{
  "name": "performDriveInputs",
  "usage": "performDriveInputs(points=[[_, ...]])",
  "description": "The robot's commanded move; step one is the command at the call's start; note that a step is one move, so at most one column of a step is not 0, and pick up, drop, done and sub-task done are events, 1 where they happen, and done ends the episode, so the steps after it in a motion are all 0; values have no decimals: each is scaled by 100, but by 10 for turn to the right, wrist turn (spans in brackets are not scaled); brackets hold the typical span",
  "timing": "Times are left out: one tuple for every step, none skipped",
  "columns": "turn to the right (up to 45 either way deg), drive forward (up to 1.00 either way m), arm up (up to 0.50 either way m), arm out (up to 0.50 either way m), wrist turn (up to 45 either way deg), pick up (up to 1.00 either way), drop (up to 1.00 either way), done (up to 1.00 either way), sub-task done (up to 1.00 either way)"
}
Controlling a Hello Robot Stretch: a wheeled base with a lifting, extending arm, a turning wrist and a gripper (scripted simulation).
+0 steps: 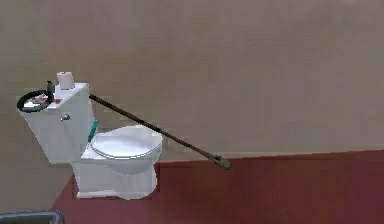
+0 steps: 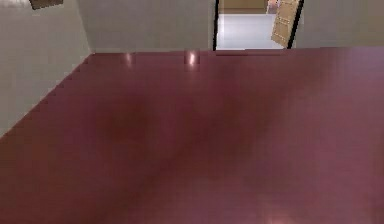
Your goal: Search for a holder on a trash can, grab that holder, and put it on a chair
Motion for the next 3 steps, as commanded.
performDriveInputs(points=[[0, 25, 0, 0, 0, 0, 0, 0, 0], [-450, 0, 0, 0, 0, 0, 0, 0, 0], [-450, 0, 0, 0, 0, 0, 0, 0, 0]])
